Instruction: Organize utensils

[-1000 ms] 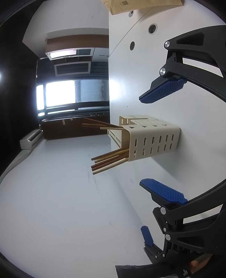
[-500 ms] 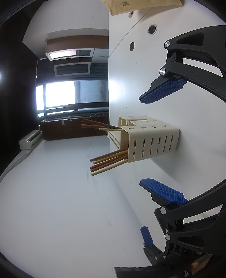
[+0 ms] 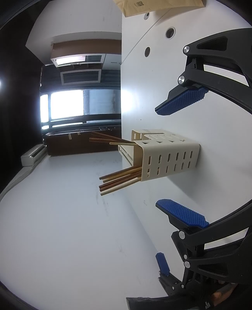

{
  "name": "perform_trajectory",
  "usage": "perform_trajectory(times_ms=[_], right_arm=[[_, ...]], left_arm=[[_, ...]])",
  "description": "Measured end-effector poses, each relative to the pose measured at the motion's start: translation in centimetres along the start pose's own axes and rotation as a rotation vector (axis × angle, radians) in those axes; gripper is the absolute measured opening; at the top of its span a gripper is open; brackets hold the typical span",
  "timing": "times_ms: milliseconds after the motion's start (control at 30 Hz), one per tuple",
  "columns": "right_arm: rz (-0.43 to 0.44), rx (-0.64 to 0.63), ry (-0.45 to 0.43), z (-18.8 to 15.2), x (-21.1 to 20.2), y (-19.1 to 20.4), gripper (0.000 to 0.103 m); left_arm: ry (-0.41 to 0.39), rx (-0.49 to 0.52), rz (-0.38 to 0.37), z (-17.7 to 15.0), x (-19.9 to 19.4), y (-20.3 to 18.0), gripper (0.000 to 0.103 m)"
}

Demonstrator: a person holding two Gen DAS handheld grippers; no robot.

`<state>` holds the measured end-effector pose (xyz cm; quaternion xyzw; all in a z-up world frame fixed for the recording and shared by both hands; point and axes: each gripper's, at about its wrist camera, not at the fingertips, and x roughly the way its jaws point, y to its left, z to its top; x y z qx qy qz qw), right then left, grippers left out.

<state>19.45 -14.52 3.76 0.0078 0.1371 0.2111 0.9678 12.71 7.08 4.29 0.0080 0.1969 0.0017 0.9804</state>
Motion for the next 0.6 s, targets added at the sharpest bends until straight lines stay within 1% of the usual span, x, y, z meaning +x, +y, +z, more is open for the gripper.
perform_trajectory(times_ms=[600], right_arm=[[-0.009, -0.003, 0.002, -0.02, 0.13, -0.03, 0.089]], left_arm=[[0.009, -0.002, 0.003, 0.03, 0.09, 0.14, 0.097]])
